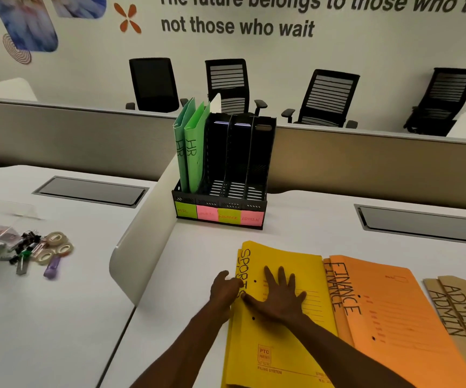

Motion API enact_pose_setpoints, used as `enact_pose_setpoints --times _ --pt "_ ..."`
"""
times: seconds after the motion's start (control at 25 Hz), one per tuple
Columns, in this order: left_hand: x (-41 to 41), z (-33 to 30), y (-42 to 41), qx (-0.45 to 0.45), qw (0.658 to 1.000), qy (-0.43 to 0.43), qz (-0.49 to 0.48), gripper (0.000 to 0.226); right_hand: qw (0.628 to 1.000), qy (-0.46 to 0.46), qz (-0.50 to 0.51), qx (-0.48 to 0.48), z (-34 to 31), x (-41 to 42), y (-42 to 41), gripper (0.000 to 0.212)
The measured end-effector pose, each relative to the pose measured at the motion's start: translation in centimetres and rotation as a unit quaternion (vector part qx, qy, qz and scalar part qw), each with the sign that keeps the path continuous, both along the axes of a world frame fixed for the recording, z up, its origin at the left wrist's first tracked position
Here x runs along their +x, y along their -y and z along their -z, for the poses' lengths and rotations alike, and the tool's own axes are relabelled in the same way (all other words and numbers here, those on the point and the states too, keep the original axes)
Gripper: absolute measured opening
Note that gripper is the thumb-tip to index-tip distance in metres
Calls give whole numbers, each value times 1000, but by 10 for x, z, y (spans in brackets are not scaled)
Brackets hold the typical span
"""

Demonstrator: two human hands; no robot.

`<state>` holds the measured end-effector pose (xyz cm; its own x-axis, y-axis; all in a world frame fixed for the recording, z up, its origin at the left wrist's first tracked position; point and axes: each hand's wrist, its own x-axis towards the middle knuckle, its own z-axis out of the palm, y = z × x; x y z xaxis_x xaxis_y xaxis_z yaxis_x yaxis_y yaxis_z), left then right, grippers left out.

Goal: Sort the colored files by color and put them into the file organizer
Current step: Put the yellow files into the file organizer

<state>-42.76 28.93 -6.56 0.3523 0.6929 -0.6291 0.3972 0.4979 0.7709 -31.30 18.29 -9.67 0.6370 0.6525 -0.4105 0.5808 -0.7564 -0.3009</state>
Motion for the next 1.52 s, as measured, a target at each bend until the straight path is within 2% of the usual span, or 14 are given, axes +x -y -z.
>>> enact_pose_setpoints --times 0.16,0.28,0.4,0.48,0.56,0.64,0.76,0.88,1.08,1.28,1.4,1.52 --pt "4 -8 -13 -89 994 42 -41 23 1000 -9 -9 17 -4 -2 -7 126" --pt "6 -7 -22 -100 993 61 -31 22 999 -15 1 30 -9 -1 -12 126" --pt "11 -4 -22 -15 998 45 29 26 1000 -13 -2 16 -10 3 -12 124" --pt "11 -1 -18 53 995 7 80 40 1000 -10 -11 0 -12 7 -13 118" --pt "10 1 -13 98 990 -27 103 56 1000 -1 -13 1 -18 12 -17 106" --pt "10 0 -12 117 988 -43 90 62 1000 18 -8 14 -29 22 -25 90" --pt "8 -7 -14 106 992 -9 69 46 997 22 0 70 -50 38 -40 71" --pt "6 -19 -14 102 992 50 61 41 988 9 -26 154 -74 49 -58 66" --pt "9 -53 -12 170 979 95 56 40 975 1 -62 211 -127 65 -91 60" --pt "9 -97 -11 239 960 135 64 42 954 -29 -22 298 -179 72 -109 47" --pt "9 -117 -1 278 946 145 78 46 951 -30 -42 305 -209 68 -114 43" --pt "8 -133 5 329 930 147 75 40 948 6 -78 310 -229 62 -115 40"
